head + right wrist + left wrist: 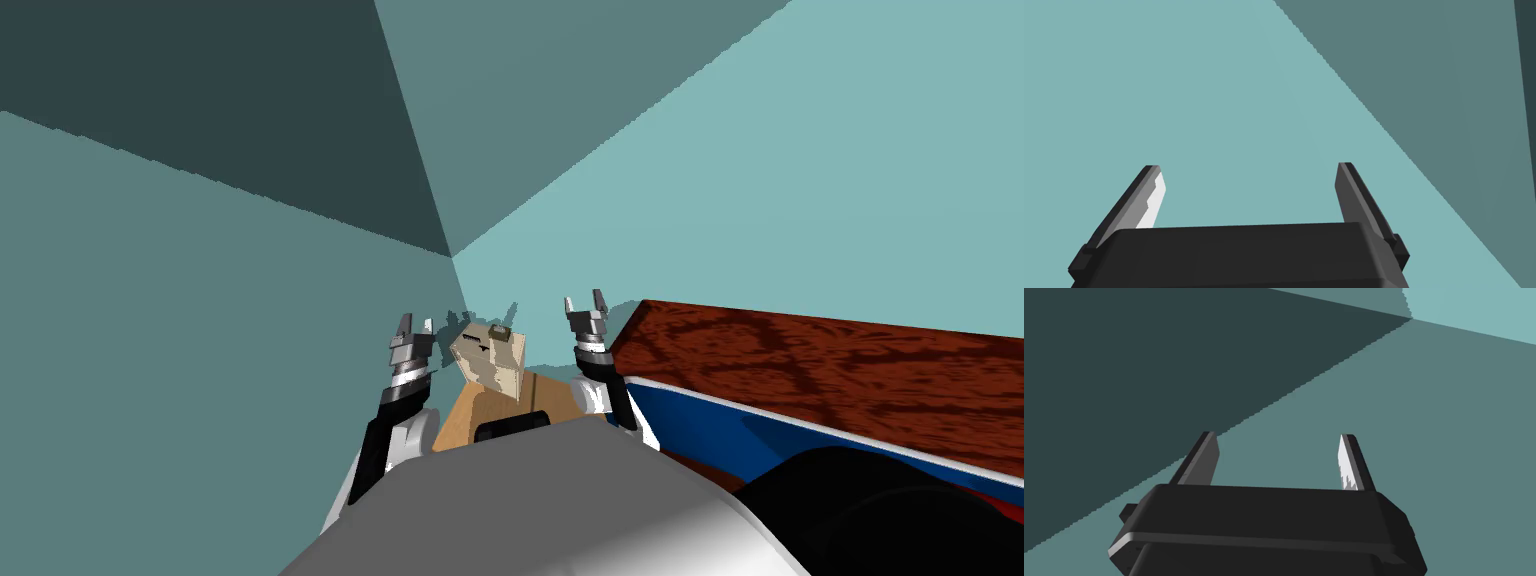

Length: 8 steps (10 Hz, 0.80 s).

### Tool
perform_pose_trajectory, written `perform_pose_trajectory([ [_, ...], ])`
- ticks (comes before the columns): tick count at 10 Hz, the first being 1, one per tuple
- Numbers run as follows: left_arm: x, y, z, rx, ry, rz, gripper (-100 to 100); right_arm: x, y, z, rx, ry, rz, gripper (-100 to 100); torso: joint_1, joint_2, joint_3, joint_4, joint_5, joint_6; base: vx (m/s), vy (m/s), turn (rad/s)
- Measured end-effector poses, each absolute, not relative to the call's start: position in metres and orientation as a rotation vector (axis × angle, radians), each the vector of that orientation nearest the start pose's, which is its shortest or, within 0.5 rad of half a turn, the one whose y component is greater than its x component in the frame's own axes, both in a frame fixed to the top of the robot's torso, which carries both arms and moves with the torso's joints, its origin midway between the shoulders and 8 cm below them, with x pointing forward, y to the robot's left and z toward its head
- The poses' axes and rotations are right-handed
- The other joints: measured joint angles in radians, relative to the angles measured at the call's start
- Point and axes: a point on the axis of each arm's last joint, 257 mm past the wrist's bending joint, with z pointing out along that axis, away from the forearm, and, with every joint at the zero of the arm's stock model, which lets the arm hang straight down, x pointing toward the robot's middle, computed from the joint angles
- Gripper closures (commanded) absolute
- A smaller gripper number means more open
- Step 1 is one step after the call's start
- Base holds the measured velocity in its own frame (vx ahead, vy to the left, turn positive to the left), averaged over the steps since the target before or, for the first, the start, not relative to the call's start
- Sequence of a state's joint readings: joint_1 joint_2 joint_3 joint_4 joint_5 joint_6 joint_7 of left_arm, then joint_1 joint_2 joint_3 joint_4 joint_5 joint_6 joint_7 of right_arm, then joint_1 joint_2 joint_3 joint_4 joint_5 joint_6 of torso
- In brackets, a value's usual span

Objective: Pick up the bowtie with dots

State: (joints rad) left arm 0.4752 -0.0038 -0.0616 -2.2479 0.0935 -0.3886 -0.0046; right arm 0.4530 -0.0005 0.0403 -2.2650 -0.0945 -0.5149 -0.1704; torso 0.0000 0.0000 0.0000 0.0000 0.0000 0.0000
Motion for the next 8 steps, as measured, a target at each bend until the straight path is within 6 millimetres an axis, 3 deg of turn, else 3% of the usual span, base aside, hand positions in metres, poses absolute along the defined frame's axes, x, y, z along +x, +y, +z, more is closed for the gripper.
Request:
perform_pose_trajectory([
  [2,0.377,0.269,-0.018,-0.833,0.703,-1.399,-100,0.348,-0.272,0.035,0.747,0.475,1.587,0,0.001,0.0,0.0,0.0,0.0,0.0,0.009,0.02,-0.18],
  [4,0.392,0.27,-0.044,-0.88,0.768,-1.393,-100,0.348,-0.272,0.035,0.747,0.475,1.587,0,0.002,-0.001,-0.001,0.0,0.0,0.001,0.013,0.025,-0.214],
  [8,0.405,0.291,-0.088,-0.997,0.848,-1.374,-100,0.348,-0.272,0.035,0.747,0.475,1.587,0,0.003,-0.001,0.0,0.0,0.001,0.0,0.007,0.032,-0.25],
])
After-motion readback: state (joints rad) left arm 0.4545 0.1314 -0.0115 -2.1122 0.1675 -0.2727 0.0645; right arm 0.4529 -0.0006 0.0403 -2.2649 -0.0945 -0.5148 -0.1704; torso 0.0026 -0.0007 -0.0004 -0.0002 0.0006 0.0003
